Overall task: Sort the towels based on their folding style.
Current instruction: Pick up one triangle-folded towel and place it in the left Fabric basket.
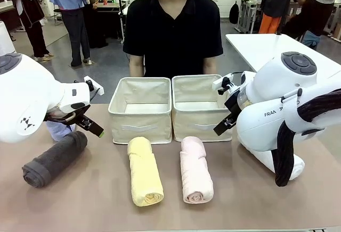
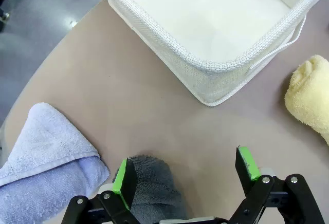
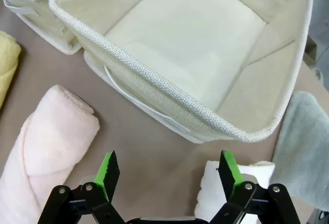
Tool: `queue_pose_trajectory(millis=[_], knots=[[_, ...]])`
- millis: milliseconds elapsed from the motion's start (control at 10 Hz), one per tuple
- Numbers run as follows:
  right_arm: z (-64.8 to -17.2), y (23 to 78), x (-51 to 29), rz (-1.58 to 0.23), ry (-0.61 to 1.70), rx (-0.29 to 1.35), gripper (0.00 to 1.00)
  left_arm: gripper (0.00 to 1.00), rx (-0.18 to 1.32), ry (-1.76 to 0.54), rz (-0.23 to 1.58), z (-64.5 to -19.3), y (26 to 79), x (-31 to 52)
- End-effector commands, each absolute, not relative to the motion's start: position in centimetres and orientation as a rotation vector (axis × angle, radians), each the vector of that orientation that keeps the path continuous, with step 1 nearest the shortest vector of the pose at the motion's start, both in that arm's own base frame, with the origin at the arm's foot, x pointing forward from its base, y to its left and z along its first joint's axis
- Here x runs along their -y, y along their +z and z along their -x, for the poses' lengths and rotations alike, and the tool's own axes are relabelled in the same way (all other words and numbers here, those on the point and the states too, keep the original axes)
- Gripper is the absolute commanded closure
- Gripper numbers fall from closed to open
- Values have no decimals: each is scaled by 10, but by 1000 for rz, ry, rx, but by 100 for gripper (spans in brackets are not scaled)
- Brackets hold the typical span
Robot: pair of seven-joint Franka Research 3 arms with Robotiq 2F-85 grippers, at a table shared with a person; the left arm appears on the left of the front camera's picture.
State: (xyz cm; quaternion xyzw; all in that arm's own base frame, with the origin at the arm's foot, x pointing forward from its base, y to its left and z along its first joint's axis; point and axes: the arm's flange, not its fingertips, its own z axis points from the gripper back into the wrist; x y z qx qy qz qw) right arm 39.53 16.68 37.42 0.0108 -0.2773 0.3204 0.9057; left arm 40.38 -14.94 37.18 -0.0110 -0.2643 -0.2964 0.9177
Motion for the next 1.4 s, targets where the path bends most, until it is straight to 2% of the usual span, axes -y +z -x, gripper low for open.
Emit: queue_pose_trajectory(millis=[0,100,400,700,800,900,1300], knots=[[-386,407,-176,-29,696,621,0,0,517,-689,-49,-402,406,155],[-379,445,-180,-10,705,603,0,0,493,-726,-78,-402,452,160],[-372,575,-182,23,629,568,0,0,414,-786,-4,-418,577,169],[-351,670,-190,71,565,641,0,0,462,-763,-56,-413,654,182],[-344,674,-193,86,601,644,0,0,510,-767,-73,-406,664,183],[-345,668,-179,23,595,652,0,0,465,-776,-33,-403,654,174],[-345,668,-179,23,595,652,0,0,465,-776,-33,-403,654,174]])
